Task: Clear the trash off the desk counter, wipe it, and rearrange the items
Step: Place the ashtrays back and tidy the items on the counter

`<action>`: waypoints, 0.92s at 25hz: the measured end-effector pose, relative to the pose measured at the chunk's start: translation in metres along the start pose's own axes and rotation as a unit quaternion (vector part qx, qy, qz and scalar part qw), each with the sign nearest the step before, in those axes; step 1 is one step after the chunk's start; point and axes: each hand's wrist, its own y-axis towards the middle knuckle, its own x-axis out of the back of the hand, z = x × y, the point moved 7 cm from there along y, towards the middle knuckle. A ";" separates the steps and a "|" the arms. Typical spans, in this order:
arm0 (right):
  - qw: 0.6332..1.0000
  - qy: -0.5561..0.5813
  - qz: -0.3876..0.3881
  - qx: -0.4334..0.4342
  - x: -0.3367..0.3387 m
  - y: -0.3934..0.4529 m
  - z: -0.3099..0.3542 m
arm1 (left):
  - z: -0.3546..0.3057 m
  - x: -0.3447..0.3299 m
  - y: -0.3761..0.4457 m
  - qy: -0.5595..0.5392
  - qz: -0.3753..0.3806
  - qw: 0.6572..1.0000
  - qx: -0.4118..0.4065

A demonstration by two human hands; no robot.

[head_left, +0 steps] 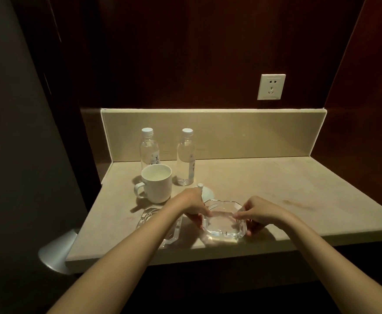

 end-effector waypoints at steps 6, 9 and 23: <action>0.998 -0.047 0.040 0.032 -0.001 0.021 -0.006 | 0.010 -0.014 0.013 0.017 0.019 0.999 0.048; 0.998 -0.035 0.032 0.042 -0.002 0.021 -0.003 | 0.013 -0.011 0.012 0.019 0.003 0.998 0.060; 0.961 -0.199 -0.097 0.164 0.040 0.015 0.019 | 0.026 0.039 -0.047 -0.108 -0.041 0.992 0.043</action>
